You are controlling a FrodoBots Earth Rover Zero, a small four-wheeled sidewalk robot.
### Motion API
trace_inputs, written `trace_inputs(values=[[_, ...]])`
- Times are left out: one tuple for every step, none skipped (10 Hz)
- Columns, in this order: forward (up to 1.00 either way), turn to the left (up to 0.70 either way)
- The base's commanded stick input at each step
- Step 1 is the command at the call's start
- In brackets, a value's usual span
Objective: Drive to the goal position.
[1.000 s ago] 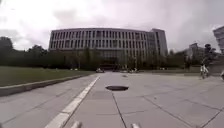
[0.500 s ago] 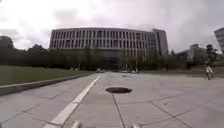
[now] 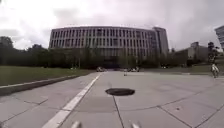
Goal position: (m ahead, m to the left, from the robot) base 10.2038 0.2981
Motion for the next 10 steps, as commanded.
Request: trace_inputs(values=[[0.70,0.00],[0.70,0.00],[0.70,0.00],[0.70,0.00],[0.70,0.00],[0.70,0.00],[0.70,0.00],[0.70,0.00],[0.70,0.00],[0.70,0.00]])
